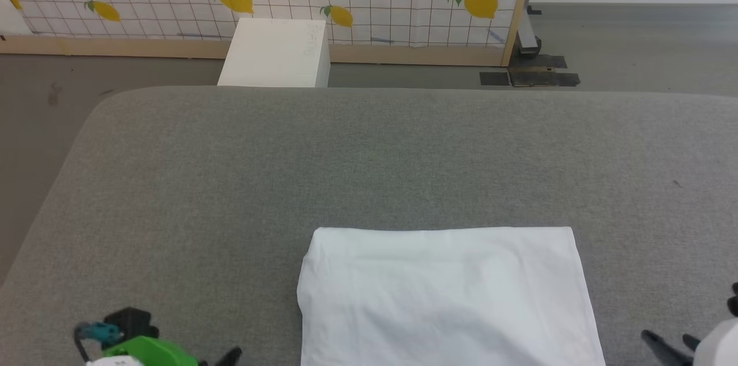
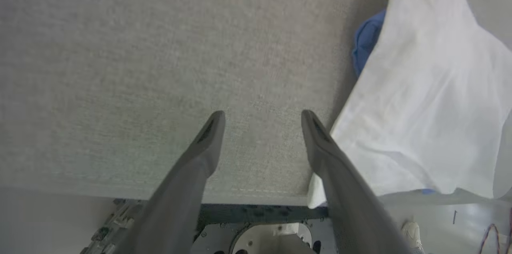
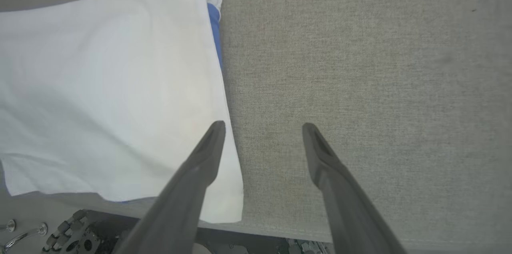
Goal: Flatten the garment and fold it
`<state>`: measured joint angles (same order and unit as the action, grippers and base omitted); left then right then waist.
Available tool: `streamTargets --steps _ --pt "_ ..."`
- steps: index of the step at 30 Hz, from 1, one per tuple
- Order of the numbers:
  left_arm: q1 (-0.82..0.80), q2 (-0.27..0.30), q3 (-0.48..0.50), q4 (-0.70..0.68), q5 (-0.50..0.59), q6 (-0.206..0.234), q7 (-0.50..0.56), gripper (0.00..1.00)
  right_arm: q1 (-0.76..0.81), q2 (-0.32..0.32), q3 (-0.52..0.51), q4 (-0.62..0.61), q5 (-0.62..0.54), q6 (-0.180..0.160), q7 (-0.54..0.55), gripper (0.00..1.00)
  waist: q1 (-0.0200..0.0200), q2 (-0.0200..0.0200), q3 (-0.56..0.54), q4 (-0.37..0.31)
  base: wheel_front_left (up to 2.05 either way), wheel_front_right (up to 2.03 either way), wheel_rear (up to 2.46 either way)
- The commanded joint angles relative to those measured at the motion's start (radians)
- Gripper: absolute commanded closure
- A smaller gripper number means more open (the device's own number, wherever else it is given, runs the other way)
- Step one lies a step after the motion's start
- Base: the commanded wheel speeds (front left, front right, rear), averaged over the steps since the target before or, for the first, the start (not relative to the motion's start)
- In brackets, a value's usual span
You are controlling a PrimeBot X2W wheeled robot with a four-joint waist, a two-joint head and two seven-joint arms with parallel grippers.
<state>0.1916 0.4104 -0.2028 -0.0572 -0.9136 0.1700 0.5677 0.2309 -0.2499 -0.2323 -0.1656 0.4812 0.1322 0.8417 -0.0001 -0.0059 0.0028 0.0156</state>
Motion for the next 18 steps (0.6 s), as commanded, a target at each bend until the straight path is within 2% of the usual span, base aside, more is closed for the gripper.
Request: streamTargets --steps 1,4,9,12,16,18 --pt "-0.032 0.006 0.022 -0.023 0.004 0.005 -0.026 0.00 -0.015 -0.003 -0.025 -0.022 0.008 -0.002 0.007 0.00 0.0001 0.0059 0.002 0.001 0.00 0.00 0.00" --pt "-0.072 0.007 0.069 -0.072 0.039 -0.012 -0.132 0.00 -0.060 -0.003 -0.064 -0.049 0.009 -0.002 0.030 0.00 0.0001 0.0059 0.009 0.005 0.00 0.00 0.00" --pt "-0.139 -0.004 0.117 -0.092 0.150 -0.082 -0.402 0.00 -0.138 -0.005 -0.040 -0.015 0.021 -0.002 0.048 0.00 0.0001 0.0059 0.027 0.008 0.00 0.00 0.00" --pt "-0.177 -0.013 0.122 -0.075 0.229 -0.121 -0.568 0.00 -0.182 -0.033 0.020 0.038 0.043 -0.002 0.053 0.00 0.0001 0.0059 0.052 0.010 0.00 0.00 0.00" --pt "-0.227 -0.041 0.128 -0.055 0.340 -0.136 -0.781 0.00 -0.226 -0.089 0.117 0.111 0.099 -0.002 0.037 0.00 0.0001 0.0059 0.097 0.018 0.00 0.00 0.00" --pt "-0.243 -0.056 0.132 -0.048 0.393 -0.134 -0.815 0.00 -0.241 -0.117 0.163 0.150 0.131 -0.002 0.017 0.00 0.0001 0.0059 0.117 0.022 0.00 0.00 0.00"
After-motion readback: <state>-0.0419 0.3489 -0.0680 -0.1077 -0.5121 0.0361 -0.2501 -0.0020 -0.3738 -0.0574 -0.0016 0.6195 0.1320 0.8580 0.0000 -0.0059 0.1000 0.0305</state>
